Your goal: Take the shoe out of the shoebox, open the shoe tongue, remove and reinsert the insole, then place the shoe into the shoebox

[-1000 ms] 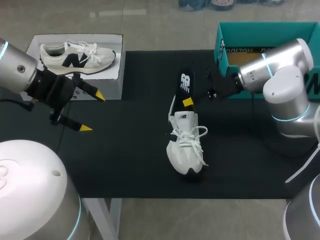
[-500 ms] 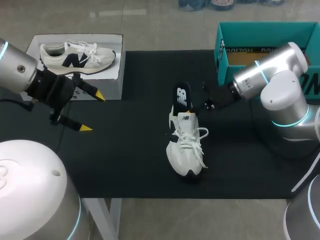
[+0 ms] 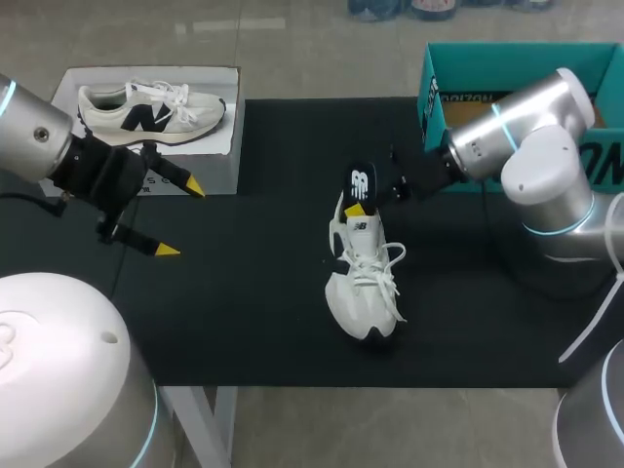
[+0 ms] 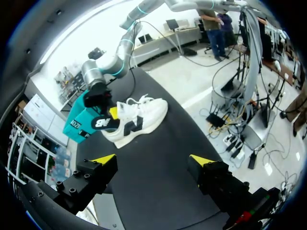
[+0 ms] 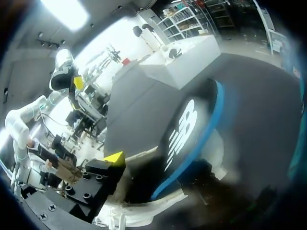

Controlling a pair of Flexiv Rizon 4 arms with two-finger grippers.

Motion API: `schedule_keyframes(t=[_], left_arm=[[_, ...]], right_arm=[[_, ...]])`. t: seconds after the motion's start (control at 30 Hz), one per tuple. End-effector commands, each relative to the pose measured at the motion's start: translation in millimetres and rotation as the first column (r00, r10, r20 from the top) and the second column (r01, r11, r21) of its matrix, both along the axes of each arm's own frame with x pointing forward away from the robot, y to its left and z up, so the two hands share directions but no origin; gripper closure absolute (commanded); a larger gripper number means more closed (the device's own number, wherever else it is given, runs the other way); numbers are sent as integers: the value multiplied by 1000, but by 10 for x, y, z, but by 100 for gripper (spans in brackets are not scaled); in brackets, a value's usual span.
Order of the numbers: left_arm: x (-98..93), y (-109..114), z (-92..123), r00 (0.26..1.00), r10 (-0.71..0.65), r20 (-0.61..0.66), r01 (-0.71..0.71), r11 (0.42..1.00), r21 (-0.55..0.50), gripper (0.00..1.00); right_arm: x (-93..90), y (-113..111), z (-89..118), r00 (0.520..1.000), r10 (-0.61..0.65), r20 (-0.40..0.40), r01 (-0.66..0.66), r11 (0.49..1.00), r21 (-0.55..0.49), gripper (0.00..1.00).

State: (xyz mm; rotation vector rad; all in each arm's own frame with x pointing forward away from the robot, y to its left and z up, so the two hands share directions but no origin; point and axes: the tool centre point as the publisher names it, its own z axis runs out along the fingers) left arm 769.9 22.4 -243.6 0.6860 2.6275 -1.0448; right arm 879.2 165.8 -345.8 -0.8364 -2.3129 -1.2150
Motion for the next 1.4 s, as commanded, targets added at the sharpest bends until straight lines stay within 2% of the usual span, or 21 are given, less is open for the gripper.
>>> schedule_keyframes(t=[0.03,0.17,0.37,0.47,0.5,0.53,0.57,0.6,0.63,1.13,1.4], left_arm=[[3,2,4,1000,-1,-1,1,1000,4,0],[3,2,4,1000,-1,-1,1,1000,4,0],[3,2,4,1000,-1,-1,1,1000,4,0],[3,2,4,1000,-1,-1,1,1000,4,0],[3,2,4,1000,-1,-1,1,1000,4,0],[3,2,4,1000,-1,-1,1,1000,4,0],[3,2,4,1000,-1,-1,1,1000,4,0],[3,2,4,1000,-1,-1,1,1000,4,0],[3,2,4,1000,-1,-1,1,1000,4,0],[3,2,4,1000,-1,-1,1,1000,4,0],[3,2,4,1000,-1,-1,1,1000,4,0]], right_arm=[[48,-13,6,1000,-8,6,8,1000,0,5],[79,-46,56,1000,-25,19,24,1000,7,9],[70,-47,106,999,-29,31,28,999,17,6],[89,-52,115,999,-28,34,27,999,17,11],[103,-61,118,999,-30,37,30,999,19,29],[114,-69,120,999,-32,38,31,999,19,53],[128,-78,122,999,-34,40,34,999,20,67],[140,-86,123,998,-37,42,37,999,22,93],[149,-91,122,998,-39,42,38,999,24,100],[174,-108,114,998,-49,36,48,999,15,100],[-37,-90,-37,1000,-29,-2,29,1000,8,100]])
